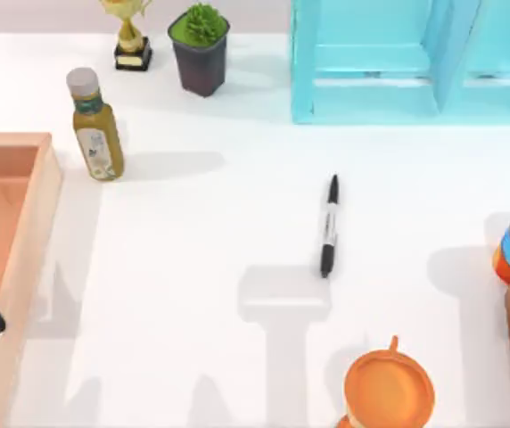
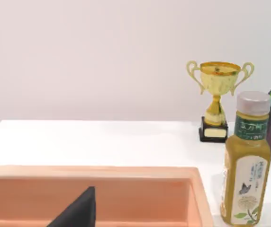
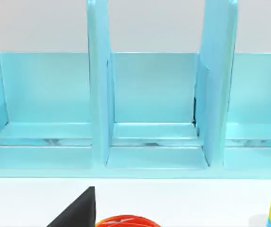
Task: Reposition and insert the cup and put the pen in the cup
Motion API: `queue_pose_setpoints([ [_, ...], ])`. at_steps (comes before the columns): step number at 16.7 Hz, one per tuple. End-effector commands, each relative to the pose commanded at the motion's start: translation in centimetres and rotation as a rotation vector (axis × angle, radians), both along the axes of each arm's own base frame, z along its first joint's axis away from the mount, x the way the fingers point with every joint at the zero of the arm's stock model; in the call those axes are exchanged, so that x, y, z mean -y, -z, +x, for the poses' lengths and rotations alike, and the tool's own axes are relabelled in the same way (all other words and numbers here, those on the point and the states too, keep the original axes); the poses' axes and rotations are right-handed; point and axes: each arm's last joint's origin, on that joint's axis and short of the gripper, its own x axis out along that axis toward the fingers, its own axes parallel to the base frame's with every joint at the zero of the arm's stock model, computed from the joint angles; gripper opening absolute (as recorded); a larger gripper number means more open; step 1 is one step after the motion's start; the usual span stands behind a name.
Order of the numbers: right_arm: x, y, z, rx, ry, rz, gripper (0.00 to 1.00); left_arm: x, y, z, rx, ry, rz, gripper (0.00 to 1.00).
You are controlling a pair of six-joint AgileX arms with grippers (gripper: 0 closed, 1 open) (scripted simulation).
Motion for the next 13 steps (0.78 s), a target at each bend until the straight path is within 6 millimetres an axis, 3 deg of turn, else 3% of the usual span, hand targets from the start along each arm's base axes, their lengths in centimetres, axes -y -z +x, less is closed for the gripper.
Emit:
queue_pose_setpoints([
  [5, 0.0, 0.0, 0.0, 0.0, 0.0, 0.0, 1.0, -0.1, -1.1, 0.0, -0.059, -0.01, 0.011, 1.0],
  [9, 0.0, 0.0, 0.0, 0.0, 0.0, 0.0, 1.0, -0.5, -5.1, 0.9, -0.257, -0.032, 0.042, 1.0],
  [13, 0.0, 0.0, 0.0, 0.0, 0.0, 0.0, 1.0, -1.3, -9.1, 4.7, -0.61, -0.047, 0.067, 1.0],
])
